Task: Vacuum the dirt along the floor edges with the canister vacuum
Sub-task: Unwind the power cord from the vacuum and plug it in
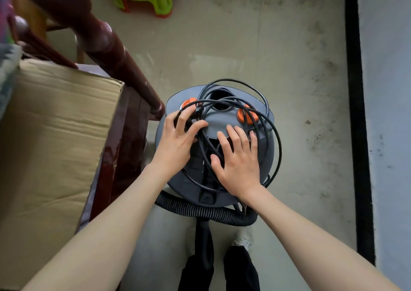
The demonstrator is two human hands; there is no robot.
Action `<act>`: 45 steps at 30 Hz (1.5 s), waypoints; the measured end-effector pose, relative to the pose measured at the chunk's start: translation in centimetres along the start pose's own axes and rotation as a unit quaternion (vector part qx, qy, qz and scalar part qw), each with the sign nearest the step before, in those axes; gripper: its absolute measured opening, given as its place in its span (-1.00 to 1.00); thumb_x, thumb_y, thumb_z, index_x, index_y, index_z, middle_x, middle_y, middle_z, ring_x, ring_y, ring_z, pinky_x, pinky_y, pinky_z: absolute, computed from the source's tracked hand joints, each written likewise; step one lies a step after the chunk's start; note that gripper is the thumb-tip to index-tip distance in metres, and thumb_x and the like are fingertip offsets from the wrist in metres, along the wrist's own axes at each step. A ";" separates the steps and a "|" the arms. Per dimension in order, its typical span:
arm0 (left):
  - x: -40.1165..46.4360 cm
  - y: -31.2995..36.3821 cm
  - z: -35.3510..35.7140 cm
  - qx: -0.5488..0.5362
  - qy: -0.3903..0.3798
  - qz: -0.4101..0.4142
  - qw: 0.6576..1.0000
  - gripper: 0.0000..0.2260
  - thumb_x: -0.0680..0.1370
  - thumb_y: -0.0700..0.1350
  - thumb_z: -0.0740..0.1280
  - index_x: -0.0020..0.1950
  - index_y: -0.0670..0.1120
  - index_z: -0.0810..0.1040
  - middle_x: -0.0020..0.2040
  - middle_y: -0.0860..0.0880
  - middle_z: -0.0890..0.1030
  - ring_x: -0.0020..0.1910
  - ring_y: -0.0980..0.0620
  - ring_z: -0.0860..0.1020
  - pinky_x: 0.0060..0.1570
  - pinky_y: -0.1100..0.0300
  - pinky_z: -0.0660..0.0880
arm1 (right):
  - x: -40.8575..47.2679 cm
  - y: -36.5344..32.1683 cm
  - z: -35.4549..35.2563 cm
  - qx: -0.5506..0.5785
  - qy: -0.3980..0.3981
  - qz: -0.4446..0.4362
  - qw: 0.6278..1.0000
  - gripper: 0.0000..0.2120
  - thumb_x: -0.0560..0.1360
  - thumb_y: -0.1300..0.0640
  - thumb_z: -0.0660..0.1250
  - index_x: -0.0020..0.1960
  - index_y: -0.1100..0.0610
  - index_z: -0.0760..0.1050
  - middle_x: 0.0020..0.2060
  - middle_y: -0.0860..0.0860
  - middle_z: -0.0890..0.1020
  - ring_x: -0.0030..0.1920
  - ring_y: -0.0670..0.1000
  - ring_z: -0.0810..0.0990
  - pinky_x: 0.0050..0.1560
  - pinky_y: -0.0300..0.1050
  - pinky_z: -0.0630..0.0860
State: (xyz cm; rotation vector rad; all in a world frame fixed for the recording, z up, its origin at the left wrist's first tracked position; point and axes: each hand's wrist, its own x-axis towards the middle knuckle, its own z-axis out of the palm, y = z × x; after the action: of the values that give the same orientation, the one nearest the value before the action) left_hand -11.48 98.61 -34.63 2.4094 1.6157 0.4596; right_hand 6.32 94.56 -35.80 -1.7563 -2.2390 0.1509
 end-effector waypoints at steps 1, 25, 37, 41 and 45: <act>-0.7 0.4 0.0 0.000 0.003 -0.004 1.000 -0.58 0.46 -0.27 0.03 0.26 0.01 0.36 0.42 -0.09 0.18 0.26 -0.22 0.30 0.32 -0.01 0.29 | -0.6 -0.1 -0.1 0.001 -0.003 -0.003 1.000 -0.50 0.51 -0.08 0.15 0.34 0.18 0.36 0.32 0.21 0.47 0.39 0.17 0.29 0.43 0.25 0.09; -7.1 2.3 -1.2 0.002 -0.012 -0.026 1.000 -0.45 0.37 -0.40 0.39 0.25 0.02 0.38 0.40 -0.10 0.18 0.27 -0.21 0.28 0.28 -0.12 0.38 | -6.1 -2.0 -1.8 -0.003 -0.094 -0.019 0.995 -0.49 0.54 -0.11 0.11 0.37 0.17 0.33 0.38 0.21 0.43 0.42 0.17 0.25 0.42 0.24 0.05; -6.1 2.6 -1.0 -0.007 -0.019 -0.052 0.998 -0.49 0.38 -0.40 0.33 0.24 0.01 0.37 0.43 -0.10 0.12 0.30 -0.24 0.24 0.30 -0.19 0.33 | -5.2 -1.9 -2.1 -0.031 -0.111 -0.014 0.993 -0.48 0.54 -0.13 0.07 0.38 0.17 0.32 0.39 0.20 0.43 0.43 0.16 0.22 0.43 0.23 0.04; -5.9 3.0 -1.7 0.005 -0.061 -0.064 0.996 -0.43 0.37 -0.40 0.35 0.26 0.04 0.31 0.46 -0.08 0.06 0.34 -0.32 0.27 0.33 -0.22 0.29 | -5.0 -1.8 -3.1 -0.030 -0.172 -0.015 0.984 -0.40 0.56 -0.17 0.00 0.44 0.17 0.34 0.46 0.17 0.36 0.49 0.15 0.19 0.49 0.19 -0.02; -5.6 3.1 -3.3 -0.016 -0.132 -0.068 0.989 -0.38 0.39 -0.43 0.30 0.38 0.01 0.36 0.53 -0.11 0.04 0.45 -0.27 0.15 0.39 -0.18 0.22 | -4.1 -1.9 -5.5 -0.035 -0.270 -0.025 0.962 -0.37 0.61 -0.19 -0.03 0.58 0.11 0.05 0.58 0.11 0.04 0.58 0.11 -0.07 0.51 0.14 -0.22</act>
State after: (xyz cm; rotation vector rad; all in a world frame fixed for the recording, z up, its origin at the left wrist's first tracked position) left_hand -11.98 92.25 -31.28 2.2090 1.6257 0.1337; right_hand 7.06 89.59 -30.72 -1.8605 -2.6835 0.6145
